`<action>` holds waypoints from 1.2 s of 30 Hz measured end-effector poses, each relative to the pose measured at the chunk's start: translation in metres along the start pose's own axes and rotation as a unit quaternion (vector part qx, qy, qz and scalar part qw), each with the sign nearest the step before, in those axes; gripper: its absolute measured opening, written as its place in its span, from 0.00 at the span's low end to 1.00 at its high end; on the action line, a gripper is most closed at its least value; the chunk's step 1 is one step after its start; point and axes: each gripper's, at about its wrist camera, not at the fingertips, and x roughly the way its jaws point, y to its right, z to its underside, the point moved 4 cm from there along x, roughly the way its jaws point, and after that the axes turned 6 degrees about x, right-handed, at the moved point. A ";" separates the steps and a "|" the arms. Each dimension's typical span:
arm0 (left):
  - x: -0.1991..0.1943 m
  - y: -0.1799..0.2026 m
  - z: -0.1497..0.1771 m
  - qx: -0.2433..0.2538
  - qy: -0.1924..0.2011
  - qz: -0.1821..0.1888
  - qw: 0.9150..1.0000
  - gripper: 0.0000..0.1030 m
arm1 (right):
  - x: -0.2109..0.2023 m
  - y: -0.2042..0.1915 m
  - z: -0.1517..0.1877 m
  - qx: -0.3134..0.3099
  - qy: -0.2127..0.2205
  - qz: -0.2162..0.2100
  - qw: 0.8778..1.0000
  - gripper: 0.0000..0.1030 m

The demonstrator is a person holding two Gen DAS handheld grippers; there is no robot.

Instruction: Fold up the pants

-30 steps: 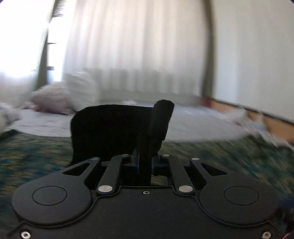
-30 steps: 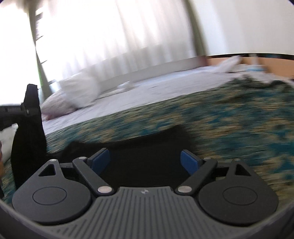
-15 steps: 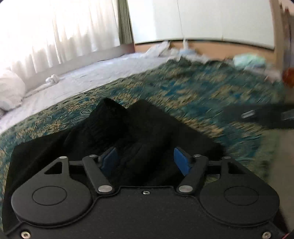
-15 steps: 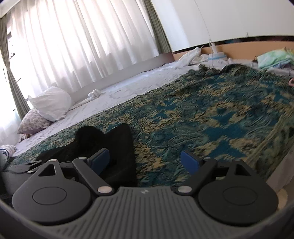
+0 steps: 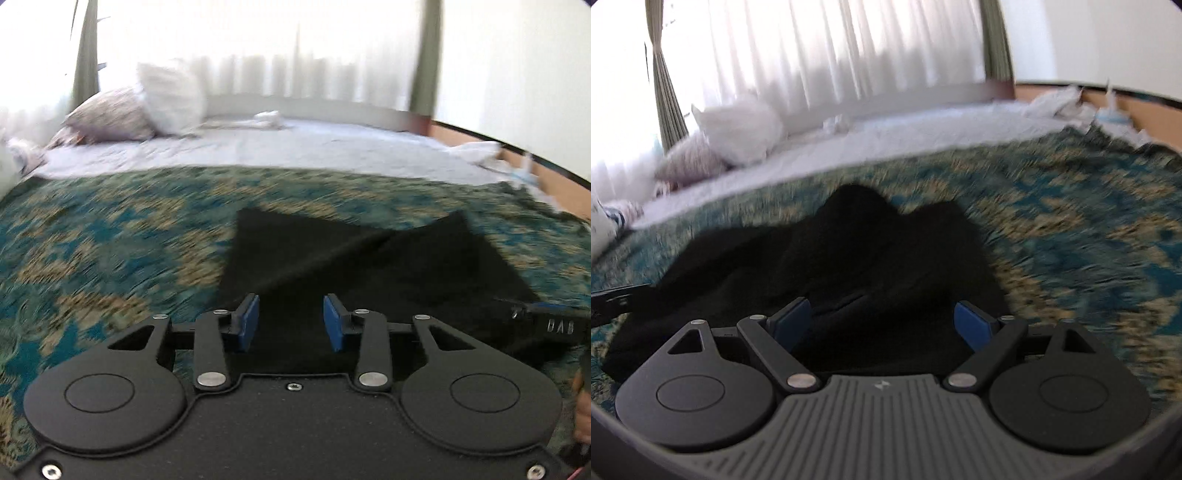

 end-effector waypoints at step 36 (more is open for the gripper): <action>0.112 0.020 -0.078 0.063 -0.047 0.088 0.993 0.14 | -0.013 0.031 0.009 0.021 0.064 0.092 0.993 0.24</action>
